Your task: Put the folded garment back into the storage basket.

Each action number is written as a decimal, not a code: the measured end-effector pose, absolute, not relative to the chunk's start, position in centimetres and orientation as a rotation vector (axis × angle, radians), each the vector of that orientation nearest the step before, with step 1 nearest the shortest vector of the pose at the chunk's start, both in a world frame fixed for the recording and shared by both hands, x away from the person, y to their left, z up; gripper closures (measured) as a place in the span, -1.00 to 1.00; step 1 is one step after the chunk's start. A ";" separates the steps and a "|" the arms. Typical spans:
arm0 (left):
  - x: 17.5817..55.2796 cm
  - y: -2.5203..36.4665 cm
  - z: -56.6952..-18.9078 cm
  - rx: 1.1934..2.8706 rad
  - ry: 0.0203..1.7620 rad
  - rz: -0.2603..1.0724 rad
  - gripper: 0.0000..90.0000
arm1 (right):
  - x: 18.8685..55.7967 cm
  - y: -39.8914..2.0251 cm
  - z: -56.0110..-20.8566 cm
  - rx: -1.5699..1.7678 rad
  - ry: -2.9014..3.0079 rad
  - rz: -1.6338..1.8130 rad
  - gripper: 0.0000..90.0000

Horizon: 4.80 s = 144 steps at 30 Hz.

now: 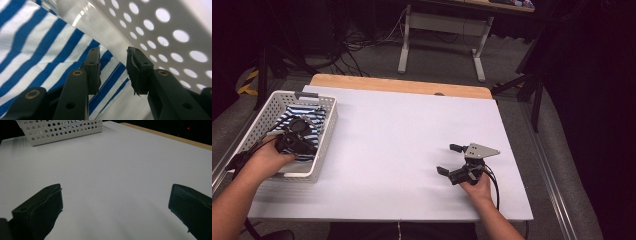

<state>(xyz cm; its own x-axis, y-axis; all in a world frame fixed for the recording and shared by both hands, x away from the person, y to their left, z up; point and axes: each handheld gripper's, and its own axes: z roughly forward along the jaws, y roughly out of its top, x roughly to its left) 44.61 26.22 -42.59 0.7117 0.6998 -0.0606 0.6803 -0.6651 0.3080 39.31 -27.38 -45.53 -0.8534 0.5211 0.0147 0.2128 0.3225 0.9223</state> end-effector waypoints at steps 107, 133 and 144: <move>39.4 19.2 -35.0 1.889 0.839 0.241 -0.62 | 39.4 -27.2 -45.5 0.636 2.337 1.551 -1.00; 38.8 14.3 -43.3 1.791 0.632 0.199 -0.90 | 39.1 -27.1 -45.4 0.595 2.340 1.587 -1.00; 39.5 13.0 -46.2 1.839 0.596 0.263 -0.98 | 38.9 -27.1 -45.2 0.588 2.333 1.598 -1.00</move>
<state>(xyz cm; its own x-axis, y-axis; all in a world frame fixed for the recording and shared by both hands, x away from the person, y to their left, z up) 39.47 12.98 -46.23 0.8473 0.5198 -0.1092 0.2692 -0.2429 0.9319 38.90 -27.15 -45.23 -0.8865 0.4623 0.0190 0.1846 0.3159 0.9307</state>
